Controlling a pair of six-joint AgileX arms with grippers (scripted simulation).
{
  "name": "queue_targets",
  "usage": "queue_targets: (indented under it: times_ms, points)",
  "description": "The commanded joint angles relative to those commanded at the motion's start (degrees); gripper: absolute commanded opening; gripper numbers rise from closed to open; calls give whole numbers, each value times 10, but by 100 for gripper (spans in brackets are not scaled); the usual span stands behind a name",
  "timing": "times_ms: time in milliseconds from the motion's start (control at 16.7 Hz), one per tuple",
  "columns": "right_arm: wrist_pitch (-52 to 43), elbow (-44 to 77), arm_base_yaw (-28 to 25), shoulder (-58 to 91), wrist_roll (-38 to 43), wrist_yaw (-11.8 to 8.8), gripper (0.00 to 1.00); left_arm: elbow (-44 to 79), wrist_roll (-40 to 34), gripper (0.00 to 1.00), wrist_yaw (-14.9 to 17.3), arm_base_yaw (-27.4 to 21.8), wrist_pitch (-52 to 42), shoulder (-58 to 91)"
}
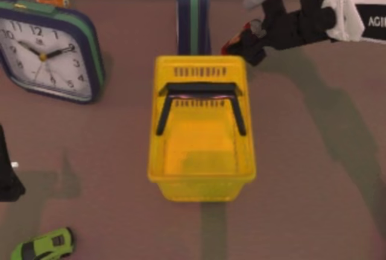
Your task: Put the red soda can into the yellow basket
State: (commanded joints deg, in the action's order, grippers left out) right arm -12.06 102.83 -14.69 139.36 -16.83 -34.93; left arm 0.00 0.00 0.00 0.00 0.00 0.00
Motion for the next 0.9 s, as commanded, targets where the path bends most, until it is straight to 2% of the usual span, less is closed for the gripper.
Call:
queue_targets:
  times_ms: [300, 480, 600, 720, 900]
  points:
    - [277, -129, -21, -72, 84, -140, 0, 0, 0, 100, 0, 0, 0, 0]
    - [423, -190, -29, -111, 129, -210, 0, 0, 0, 100, 0, 0, 0, 0]
    - [502, -221, -32, -132, 153, -247, 0, 0, 0, 100, 0, 0, 0, 0]
    - [560, -245, -35, -149, 172, -275, 0, 0, 0, 100, 0, 0, 0, 0]
    - [601, -262, -36, -163, 186, -295, 0, 0, 0, 100, 0, 0, 0, 0]
